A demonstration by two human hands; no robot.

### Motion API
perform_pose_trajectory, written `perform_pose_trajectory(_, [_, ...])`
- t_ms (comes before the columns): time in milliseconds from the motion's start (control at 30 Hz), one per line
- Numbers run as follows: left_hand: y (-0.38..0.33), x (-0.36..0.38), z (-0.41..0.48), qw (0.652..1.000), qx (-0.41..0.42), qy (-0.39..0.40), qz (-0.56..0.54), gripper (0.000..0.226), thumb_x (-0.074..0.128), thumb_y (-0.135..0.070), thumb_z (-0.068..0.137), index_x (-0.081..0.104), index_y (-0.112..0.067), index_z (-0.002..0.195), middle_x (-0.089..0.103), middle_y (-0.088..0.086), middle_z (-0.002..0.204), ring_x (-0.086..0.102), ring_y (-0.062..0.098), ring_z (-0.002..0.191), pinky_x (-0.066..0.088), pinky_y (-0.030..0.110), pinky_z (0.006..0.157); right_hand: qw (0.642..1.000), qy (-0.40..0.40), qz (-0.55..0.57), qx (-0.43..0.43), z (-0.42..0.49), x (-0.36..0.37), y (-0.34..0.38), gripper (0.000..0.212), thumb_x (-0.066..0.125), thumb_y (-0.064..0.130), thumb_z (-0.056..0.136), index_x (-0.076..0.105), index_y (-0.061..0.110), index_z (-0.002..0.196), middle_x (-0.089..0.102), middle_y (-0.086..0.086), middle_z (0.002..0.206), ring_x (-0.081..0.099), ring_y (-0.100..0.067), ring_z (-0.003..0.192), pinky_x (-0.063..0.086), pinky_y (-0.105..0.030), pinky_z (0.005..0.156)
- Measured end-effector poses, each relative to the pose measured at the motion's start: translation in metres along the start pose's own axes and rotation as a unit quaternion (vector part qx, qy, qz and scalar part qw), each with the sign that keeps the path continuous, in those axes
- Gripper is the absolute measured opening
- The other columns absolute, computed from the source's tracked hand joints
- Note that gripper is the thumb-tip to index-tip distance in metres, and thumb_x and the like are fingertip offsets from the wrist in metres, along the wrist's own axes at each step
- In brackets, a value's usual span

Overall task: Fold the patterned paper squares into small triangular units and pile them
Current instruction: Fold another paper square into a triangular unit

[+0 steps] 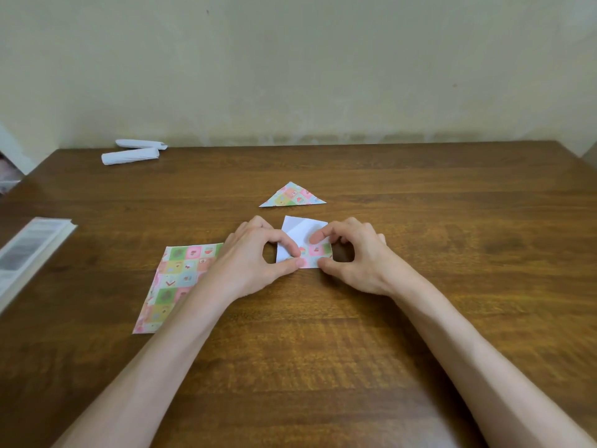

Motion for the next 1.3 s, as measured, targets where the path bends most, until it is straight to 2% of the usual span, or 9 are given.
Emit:
perform_pose_trajectory(300, [-0.002, 0.0, 0.001, 1.0, -0.006, 0.007, 0.004, 0.015, 0.08, -0.056, 0.08, 0.074, -0.046, 0.089, 0.051, -0.018, 0.112, 0.047, 0.008, 0.115, 0.047, 0.046, 0.104, 0.999, 0.04, 0.022, -0.01, 0.0, -0.008, -0.007, 0.051, 0.076, 0.025, 0.088, 0.05, 0.042, 0.129, 0.054, 0.013, 0.115, 0.047, -0.011, 0.114, 0.029, -0.034, 0.102])
perform_pose_trajectory(533, [0.0, 0.001, 0.002, 1.0, 0.0, 0.005, 0.003, 0.016, 0.08, -0.057, 0.08, 0.075, -0.047, 0.09, 0.051, -0.018, 0.111, 0.047, 0.007, 0.112, 0.045, 0.045, 0.104, 0.997, 0.056, 0.058, -0.016, 0.004, -0.007, -0.01, 0.054, 0.067, 0.032, 0.073, 0.049, 0.051, 0.119, 0.055, 0.015, 0.112, 0.049, -0.012, 0.109, 0.037, -0.051, 0.111])
perform_pose_trajectory(733, [0.005, -0.003, 0.001, 1.0, 0.007, 0.02, -0.01, 0.008, 0.08, -0.047, 0.085, 0.076, -0.049, 0.091, 0.052, -0.02, 0.111, 0.044, 0.006, 0.119, 0.039, 0.034, 0.102, 0.997, 0.056, 0.061, -0.009, 0.003, -0.009, -0.013, 0.055, 0.073, 0.015, 0.086, 0.049, 0.045, 0.126, 0.054, 0.015, 0.113, 0.047, -0.01, 0.112, 0.034, -0.048, 0.113])
perform_pose_trajectory(867, [0.005, -0.003, 0.001, 1.0, 0.008, 0.022, -0.008, 0.009, 0.079, -0.046, 0.086, 0.076, -0.048, 0.093, 0.052, -0.021, 0.113, 0.041, 0.007, 0.122, 0.037, 0.037, 0.106, 0.998, 0.038, 0.055, -0.01, 0.003, -0.008, -0.012, 0.052, 0.078, 0.03, 0.086, 0.049, 0.046, 0.127, 0.054, 0.017, 0.113, 0.049, -0.01, 0.111, 0.035, -0.046, 0.112])
perform_pose_trajectory(1067, [0.005, -0.003, 0.0, 1.0, 0.022, 0.009, -0.002, 0.008, 0.08, -0.045, 0.085, 0.076, -0.046, 0.091, 0.052, -0.021, 0.112, 0.045, 0.004, 0.119, 0.039, 0.035, 0.104, 0.999, 0.023, 0.033, -0.012, 0.003, -0.006, -0.01, 0.055, 0.079, 0.028, 0.084, 0.05, 0.045, 0.128, 0.055, 0.015, 0.112, 0.05, -0.011, 0.11, 0.035, -0.045, 0.11])
perform_pose_trajectory(1133, [0.005, -0.003, -0.001, 1.0, 0.031, 0.003, -0.002, 0.007, 0.081, -0.044, 0.084, 0.075, -0.044, 0.088, 0.051, -0.021, 0.111, 0.047, 0.003, 0.116, 0.039, 0.031, 0.101, 0.998, -0.001, 0.067, -0.02, 0.003, -0.004, -0.012, 0.049, 0.08, 0.032, 0.082, 0.055, 0.044, 0.123, 0.058, 0.015, 0.107, 0.054, -0.01, 0.104, 0.042, -0.045, 0.107])
perform_pose_trajectory(1200, [0.004, -0.004, -0.001, 0.999, 0.038, 0.009, 0.0, 0.005, 0.08, -0.044, 0.085, 0.075, -0.044, 0.087, 0.052, -0.022, 0.109, 0.047, 0.002, 0.113, 0.039, 0.03, 0.098, 0.991, -0.074, 0.109, -0.023, 0.004, -0.005, -0.013, 0.039, 0.081, 0.027, 0.084, 0.062, 0.038, 0.117, 0.06, 0.011, 0.103, 0.061, -0.006, 0.093, 0.051, -0.035, 0.095])
perform_pose_trajectory(1267, [0.005, -0.004, 0.0, 0.998, 0.051, 0.026, 0.005, 0.004, 0.079, -0.045, 0.086, 0.076, -0.044, 0.088, 0.052, -0.022, 0.108, 0.046, -0.001, 0.112, 0.039, 0.03, 0.097, 0.983, -0.153, 0.093, -0.029, 0.003, -0.005, -0.013, 0.03, 0.078, 0.023, 0.087, 0.068, 0.033, 0.113, 0.059, 0.011, 0.105, 0.065, -0.003, 0.087, 0.051, -0.024, 0.083])
perform_pose_trajectory(1300, [0.005, -0.004, 0.001, 0.998, 0.061, 0.033, 0.008, 0.003, 0.078, -0.044, 0.087, 0.076, -0.044, 0.089, 0.051, -0.022, 0.107, 0.045, -0.002, 0.113, 0.038, 0.03, 0.098, 0.983, -0.168, 0.07, -0.036, 0.003, -0.004, -0.013, 0.028, 0.076, 0.026, 0.089, 0.069, 0.032, 0.115, 0.059, 0.012, 0.109, 0.064, -0.002, 0.091, 0.048, -0.022, 0.084])
Point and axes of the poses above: each hand's wrist, its own z-axis towards the middle knuckle, its own x-axis out of the palm, y = z × x, the point moved 2 cm from there along z, towards the middle knuckle
